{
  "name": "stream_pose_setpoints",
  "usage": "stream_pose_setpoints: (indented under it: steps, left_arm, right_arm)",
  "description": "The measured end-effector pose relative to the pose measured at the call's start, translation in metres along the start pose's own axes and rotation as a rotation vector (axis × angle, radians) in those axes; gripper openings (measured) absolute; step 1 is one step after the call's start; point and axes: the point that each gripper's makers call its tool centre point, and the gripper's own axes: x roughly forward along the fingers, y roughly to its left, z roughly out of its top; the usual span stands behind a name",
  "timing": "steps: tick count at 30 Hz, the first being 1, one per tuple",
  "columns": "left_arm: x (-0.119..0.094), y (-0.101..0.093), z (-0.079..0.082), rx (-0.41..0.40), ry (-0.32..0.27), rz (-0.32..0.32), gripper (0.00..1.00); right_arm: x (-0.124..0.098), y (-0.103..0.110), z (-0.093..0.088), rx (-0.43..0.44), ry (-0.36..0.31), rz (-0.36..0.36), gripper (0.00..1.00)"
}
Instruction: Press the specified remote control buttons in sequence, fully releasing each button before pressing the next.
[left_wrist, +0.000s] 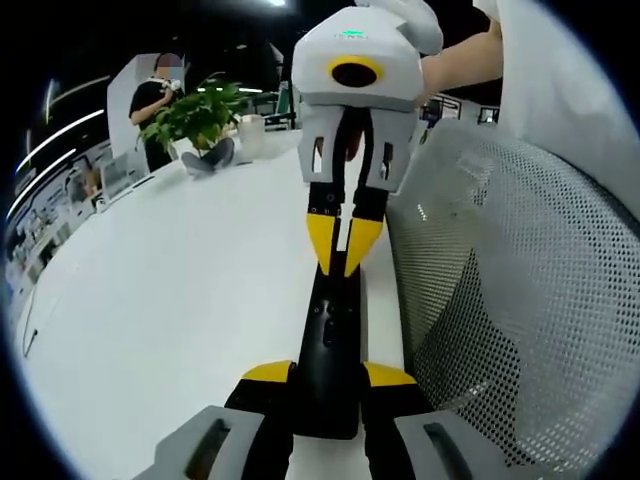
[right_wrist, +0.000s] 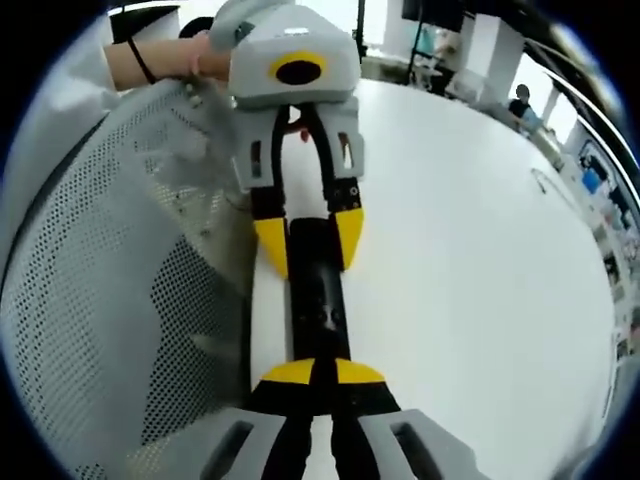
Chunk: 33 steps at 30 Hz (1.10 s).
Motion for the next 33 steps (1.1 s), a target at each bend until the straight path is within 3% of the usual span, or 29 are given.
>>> stream_pose_setpoints:
  steps: [3,12,15,17,20,33]
  left_arm:
    - [-0.0001,-0.0003,0.0,0.003,0.002,-0.001,0.25]
    - [0.0003,-0.0004,-0.0001,0.006,0.004,-0.004,0.25]
    - [0.0002,-0.0004,-0.0001,0.004,0.004,-0.003,0.25]
    - [0.0002,-0.0003,-0.0001,0.003,0.004,-0.002,0.25]
    - [0.0001,-0.0002,0.0,0.001,0.003,0.0,0.25]
    - [0.0,-0.0001,-0.0002,-0.001,0.001,0.002,0.25]
  right_arm:
    - [0.0011,0.0006,-0.0003,-0.094,0.039,0.011,0.01]
    - [0.0033,-0.0009,0.0003,-0.098,0.133,0.047,0.01]
    - [0.0019,-0.0012,-0.0008,-0.046,0.114,0.036,0.01]
    - [0.001,-0.0009,-0.0015,-0.048,0.084,0.028,0.01]
    - [0.0001,-0.0017,0.0001,0.02,0.029,0.006,0.01]
    - [-0.0015,-0.0017,-0.0014,-0.013,0.015,-0.023,0.0]
